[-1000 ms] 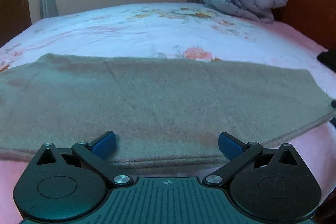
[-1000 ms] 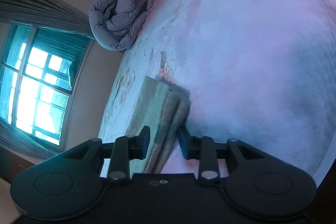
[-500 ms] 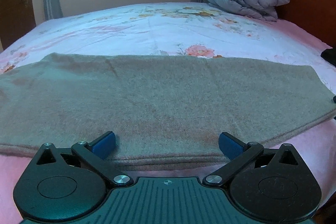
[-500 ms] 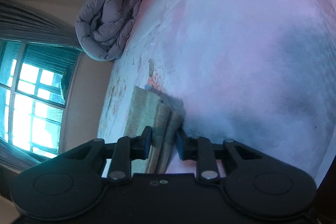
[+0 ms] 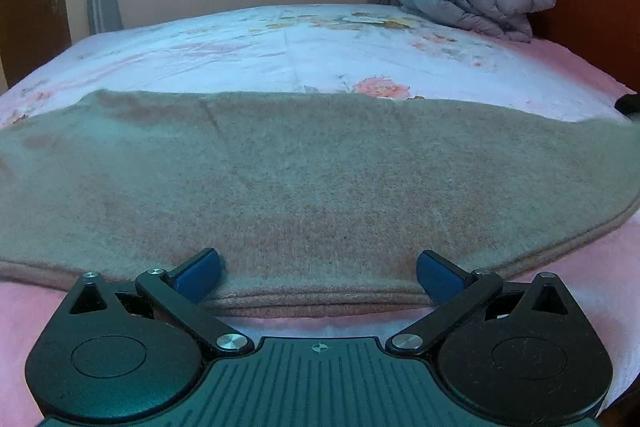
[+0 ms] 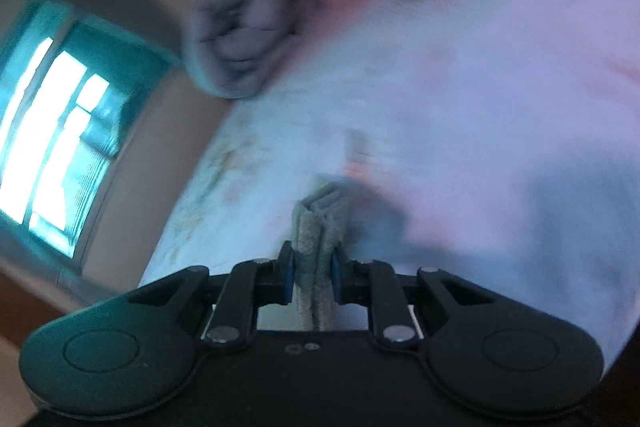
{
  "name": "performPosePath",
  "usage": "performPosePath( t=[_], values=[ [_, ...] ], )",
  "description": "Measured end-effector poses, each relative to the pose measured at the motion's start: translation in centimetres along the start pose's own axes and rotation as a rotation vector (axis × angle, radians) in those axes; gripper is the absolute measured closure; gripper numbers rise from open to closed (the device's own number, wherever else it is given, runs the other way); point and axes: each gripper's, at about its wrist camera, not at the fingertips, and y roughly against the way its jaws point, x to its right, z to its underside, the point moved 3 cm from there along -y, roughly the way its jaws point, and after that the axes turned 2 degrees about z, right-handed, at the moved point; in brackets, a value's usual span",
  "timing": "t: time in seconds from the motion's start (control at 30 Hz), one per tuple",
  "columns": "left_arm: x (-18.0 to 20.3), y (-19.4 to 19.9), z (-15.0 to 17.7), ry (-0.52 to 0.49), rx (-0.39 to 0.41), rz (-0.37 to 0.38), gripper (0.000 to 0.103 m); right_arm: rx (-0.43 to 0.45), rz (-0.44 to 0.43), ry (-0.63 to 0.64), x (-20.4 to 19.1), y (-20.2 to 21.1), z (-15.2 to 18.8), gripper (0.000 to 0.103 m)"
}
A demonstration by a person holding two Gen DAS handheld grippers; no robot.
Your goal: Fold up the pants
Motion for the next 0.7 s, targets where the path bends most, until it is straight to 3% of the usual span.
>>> performPosePath(
  t=[0.13,0.23,0.33,0.4,0.5,0.57,0.6,0.63,0.7],
  values=[
    [-2.1,1.5,-0.5,0.006,0.026,0.084,0.0,-0.015,-0.116,0.214,-8.6,0.9,1.3,0.094],
    [-8.9,6.4,-1.4,0.073,0.128,0.06,0.0,-0.032,-0.184,0.355,-14.7,1.2,4.0,0.094],
    [-18.1,11.6,-2.0,0.123,0.235,-0.025,0.0,-0.065,-0.257,0.499,-20.2,0.8,9.0,0.094],
    [-23.1,13.6,-1.8,0.129,0.257,-0.105,0.0,-0.106,-0.291,0.586,-23.1,0.1,13.7,0.093],
    [-29.4,15.3,-0.6,0.189,0.234,-0.181,0.0,-0.214,-0.331,0.701,-25.9,-2.1,22.2,0.086],
    [-32.0,15.9,0.5,0.239,0.222,-0.215,0.0,-0.353,-0.343,0.791,-26.0,-4.4,29.0,0.059],
    [-32.7,16.0,1.0,0.26,0.212,-0.219,0.0,-0.498,-0.324,0.833,-25.5,-5.9,32.5,0.058],
    [-33.5,16.1,1.5,0.286,0.205,-0.216,0.0,-0.545,-0.285,0.835,-25.0,-6.3,34.3,0.058],
    [-33.9,16.1,2.3,0.306,0.2,-0.21,0.0,-0.452,-0.321,0.78,-24.6,-4.6,33.4,0.069]
  ],
)
